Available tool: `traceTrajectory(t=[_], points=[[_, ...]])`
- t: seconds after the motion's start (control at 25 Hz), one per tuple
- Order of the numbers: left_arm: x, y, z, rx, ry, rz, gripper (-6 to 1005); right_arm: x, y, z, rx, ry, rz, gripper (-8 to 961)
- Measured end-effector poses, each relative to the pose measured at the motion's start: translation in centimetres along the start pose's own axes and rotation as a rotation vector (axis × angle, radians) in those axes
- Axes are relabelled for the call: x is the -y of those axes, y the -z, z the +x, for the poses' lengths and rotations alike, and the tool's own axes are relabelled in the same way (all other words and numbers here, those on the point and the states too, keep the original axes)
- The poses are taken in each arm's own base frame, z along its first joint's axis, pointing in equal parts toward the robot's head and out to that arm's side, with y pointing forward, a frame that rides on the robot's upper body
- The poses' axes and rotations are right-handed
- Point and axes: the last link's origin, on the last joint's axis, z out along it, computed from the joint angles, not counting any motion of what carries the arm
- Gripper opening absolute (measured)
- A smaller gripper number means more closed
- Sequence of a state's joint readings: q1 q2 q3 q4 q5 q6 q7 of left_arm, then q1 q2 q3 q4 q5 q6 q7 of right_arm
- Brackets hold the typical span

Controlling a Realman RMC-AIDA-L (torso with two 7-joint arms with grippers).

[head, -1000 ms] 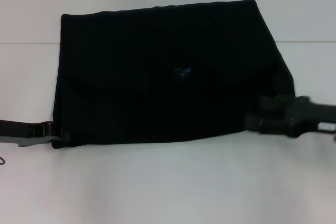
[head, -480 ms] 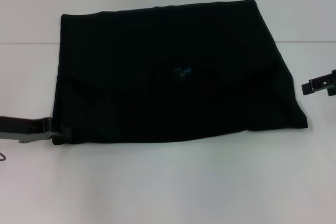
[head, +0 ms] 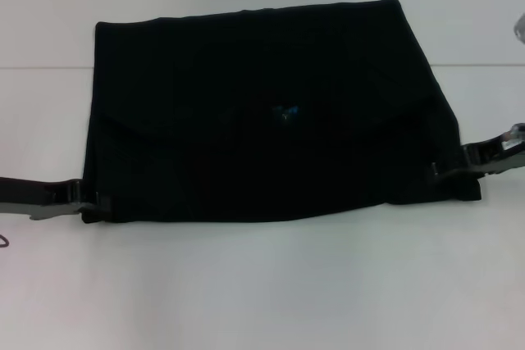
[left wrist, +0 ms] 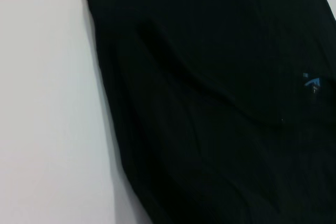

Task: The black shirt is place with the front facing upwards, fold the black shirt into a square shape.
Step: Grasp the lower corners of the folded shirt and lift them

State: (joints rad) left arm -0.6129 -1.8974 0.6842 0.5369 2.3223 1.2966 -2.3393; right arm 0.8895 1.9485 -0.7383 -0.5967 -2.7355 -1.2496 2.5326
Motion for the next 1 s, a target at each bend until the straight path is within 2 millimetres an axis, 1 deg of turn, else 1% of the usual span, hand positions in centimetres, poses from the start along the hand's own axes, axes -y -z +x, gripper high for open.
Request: traceTrajectory(t=[0.16, 0.24, 0.36, 0.68, 0.76, 1.0], points=[[-0.04, -0.01, 0.01, 0.001, -0.001, -0.001, 66, -0.51, -0.97, 0.33, -0.005, 0.005, 0.002, 796], [-0.06, 0.00, 0.01, 0.001, 0.000, -0.003, 67, -0.64, -1.13, 0.41, -0.013, 0.008, 0.003, 783], [-0.05, 0.04, 0.01, -0.005, 0.006, -0.007, 69, -0.78, -1.06, 0.38, -0.013, 0.018, 0.001, 764], [-0.11, 0.15, -0.10, -0.006, 0.014, -0.021, 73, -0.41, -0.73, 0.53, -0.005, 0.003, 0.000, 714], [-0.15, 0.15, -0.14, -0.004, 0.014, -0.024, 74, -0.30, -0.65, 0.51, -0.003, 0.001, 0.001, 467], [-0.61, 0.19, -0.24, 0.018, 0.002, -0.048, 78, 0.12, -0.26, 0.38, 0.000, 0.012, 0.008, 253]])
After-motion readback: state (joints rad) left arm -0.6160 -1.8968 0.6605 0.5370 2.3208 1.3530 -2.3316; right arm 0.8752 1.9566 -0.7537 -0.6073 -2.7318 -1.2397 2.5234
